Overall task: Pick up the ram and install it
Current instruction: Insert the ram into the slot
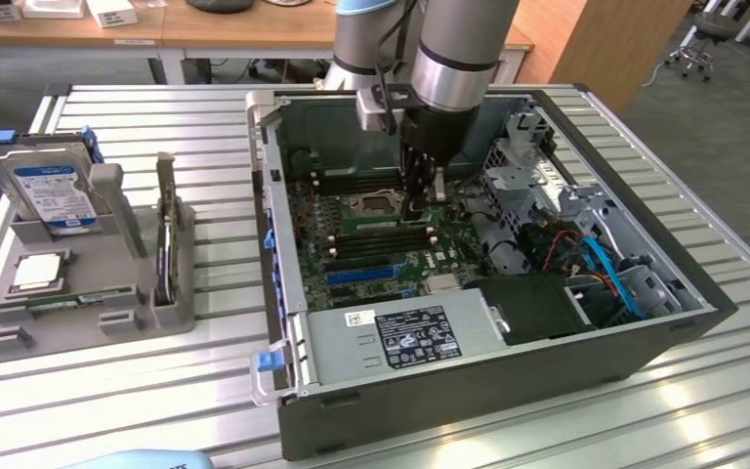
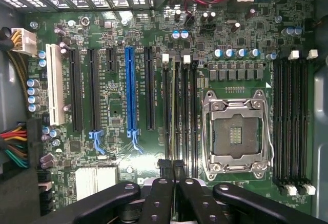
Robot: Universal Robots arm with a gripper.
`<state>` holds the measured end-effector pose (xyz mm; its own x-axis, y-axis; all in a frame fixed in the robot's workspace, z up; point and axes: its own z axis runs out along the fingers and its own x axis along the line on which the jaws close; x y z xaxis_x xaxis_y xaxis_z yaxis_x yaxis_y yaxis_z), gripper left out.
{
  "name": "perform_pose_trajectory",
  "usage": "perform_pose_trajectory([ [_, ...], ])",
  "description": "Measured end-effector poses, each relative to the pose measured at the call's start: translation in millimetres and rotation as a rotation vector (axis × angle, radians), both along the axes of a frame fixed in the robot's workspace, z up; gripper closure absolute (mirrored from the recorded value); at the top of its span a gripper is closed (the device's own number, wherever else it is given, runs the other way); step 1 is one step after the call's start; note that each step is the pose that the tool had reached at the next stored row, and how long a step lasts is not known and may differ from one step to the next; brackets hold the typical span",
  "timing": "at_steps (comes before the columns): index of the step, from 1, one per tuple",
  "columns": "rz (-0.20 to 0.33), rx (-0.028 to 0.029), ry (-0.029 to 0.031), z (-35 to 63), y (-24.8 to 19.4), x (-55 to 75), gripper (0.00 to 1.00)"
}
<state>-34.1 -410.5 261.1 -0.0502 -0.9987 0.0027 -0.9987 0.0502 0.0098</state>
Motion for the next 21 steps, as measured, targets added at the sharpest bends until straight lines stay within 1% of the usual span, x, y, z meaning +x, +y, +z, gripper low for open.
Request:
perform_pose_trajectory([
  [9,0.005,-0.0053,0.0021,-3.6,0.0,0.0,0.89],
  [14,0.014,-0.0062,0.0032,-5.0,0.0,0.0,0.89],
  [21,0.015,-0.0049,0.0031,-6.4,0.0,0.0,0.89],
])
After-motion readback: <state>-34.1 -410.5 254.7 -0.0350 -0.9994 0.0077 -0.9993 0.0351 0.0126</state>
